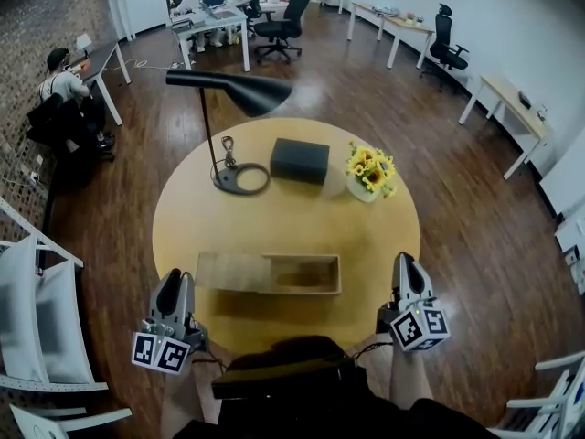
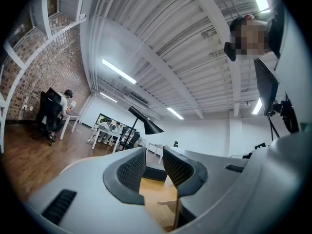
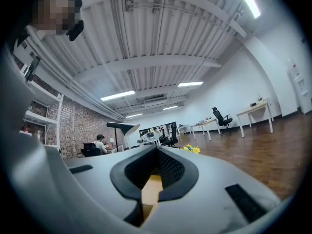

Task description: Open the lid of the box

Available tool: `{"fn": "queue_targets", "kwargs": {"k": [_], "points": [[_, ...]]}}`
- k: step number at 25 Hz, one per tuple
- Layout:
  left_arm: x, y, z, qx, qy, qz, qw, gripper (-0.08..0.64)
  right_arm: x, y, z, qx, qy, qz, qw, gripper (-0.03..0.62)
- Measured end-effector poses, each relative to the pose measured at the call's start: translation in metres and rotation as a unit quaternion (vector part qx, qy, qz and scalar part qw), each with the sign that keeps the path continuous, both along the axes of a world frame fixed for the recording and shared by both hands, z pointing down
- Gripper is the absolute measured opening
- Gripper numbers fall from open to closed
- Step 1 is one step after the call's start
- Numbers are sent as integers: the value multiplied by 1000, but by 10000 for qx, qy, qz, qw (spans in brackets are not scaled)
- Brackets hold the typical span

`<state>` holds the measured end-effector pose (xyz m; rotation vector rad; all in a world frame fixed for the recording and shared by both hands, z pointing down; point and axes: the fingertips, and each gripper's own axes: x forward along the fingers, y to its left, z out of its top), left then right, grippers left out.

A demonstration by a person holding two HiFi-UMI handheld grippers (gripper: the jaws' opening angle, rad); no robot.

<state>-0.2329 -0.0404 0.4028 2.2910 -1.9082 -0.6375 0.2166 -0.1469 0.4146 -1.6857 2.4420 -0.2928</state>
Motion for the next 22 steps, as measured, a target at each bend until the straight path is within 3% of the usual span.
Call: {"fn": "queue_targets", "kwargs": {"k": [22], "points": [[14, 9, 9, -20, 114, 130, 9998, 106, 22, 20, 3, -118, -180, 6, 9998, 1]]}}
